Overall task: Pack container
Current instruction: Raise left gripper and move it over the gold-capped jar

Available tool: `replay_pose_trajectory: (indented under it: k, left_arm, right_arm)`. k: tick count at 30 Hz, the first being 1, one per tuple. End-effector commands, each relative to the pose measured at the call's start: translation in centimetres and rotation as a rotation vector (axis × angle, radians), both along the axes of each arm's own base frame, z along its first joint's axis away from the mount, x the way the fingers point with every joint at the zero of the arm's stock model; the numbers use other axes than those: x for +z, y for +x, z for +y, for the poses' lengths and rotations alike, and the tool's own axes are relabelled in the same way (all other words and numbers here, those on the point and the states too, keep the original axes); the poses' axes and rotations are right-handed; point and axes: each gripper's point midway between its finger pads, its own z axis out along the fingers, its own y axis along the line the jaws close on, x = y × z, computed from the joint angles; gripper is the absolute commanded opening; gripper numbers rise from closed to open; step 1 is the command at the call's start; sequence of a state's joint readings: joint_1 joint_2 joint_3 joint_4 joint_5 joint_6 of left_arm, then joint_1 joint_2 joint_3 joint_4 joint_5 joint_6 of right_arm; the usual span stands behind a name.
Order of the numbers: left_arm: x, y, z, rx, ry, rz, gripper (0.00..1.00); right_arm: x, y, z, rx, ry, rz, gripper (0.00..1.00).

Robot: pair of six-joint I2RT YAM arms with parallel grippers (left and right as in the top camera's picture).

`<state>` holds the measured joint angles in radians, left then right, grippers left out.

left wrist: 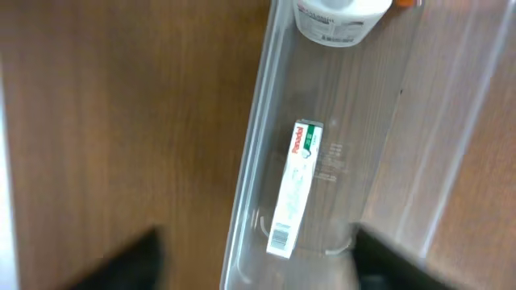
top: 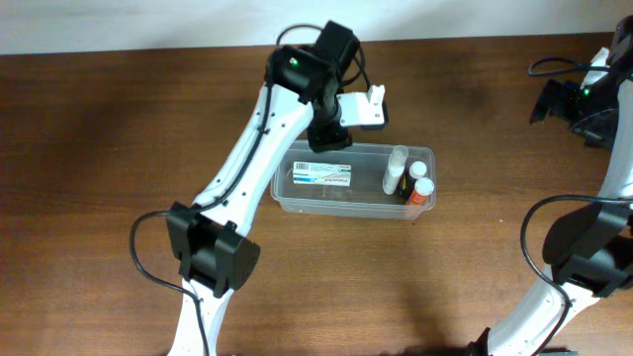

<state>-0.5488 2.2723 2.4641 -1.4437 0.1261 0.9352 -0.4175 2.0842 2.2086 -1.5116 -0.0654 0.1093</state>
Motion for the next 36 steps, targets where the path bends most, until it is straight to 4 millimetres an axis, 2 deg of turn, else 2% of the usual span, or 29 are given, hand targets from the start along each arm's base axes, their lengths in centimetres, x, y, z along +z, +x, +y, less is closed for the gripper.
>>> replay_pose_trajectory:
  k: [1,8,11,14,17,19,21,24,25,31,36]
  left_arm:
    - [2.4,0.7,0.8,0.088,0.013,-0.062,0.99]
    - [5.2,4.5,5.3,0.438,0.025,-0.189,0.99]
    - [6.3,6.3,8.6,0.673,-0.015,-0.22,0.99]
    - [7.9,7.5,13.8,1.009,-0.064,-0.263,0.99]
    - [9.6,7.0,19.1,1.304,-0.15,-0.241,0.99]
    - [10.0,6.2,21.4,1.406,-0.196,-0.188,0.99]
    - [9.6,4.8,23.3,1.492,-0.239,-0.066,0.99]
    - [8.6,2.9,25.3,1.59,-0.212,0.038,0.99]
    - [8.4,2.9,25.6,1.599,-0.216,0.052,1.0]
    - [6.9,2.1,24.0,1.556,-0.238,0.194,1.0]
    - [4.5,0.3,24.5,1.565,-0.135,0.251,0.99]
  right_arm:
    - [1.2,0.2,0.1,-0.009,-0.01,-0.034,0.98]
    - [1.2,0.2,0.1,-0.009,-0.01,-0.033,0.98]
    - [1.2,0.2,0.1,-0.009,-0.01,-0.033,0.98]
    - [1.2,0.2,0.1,-0.009,-0.01,-0.033,0.98]
    - [1.2,0.2,0.1,-0.009,-0.01,-0.033,0.98]
    - [1.2,0.2,0.1,-0.009,-0.01,-0.033,0.98]
    - [1.2,0.2,0.1,-0.009,-0.01,-0.033,0.98]
    - [1.2,0.2,0.1,-0.009,-0.01,-0.033,0.98]
    - [1.2,0.2,0.1,-0.009,-0.01,-0.033,0.98]
    - [1.2,0.2,0.1,-0.009,-0.01,-0.033,0.98]
    - [1.2,0.2,0.1,-0.009,-0.01,-0.034,0.98]
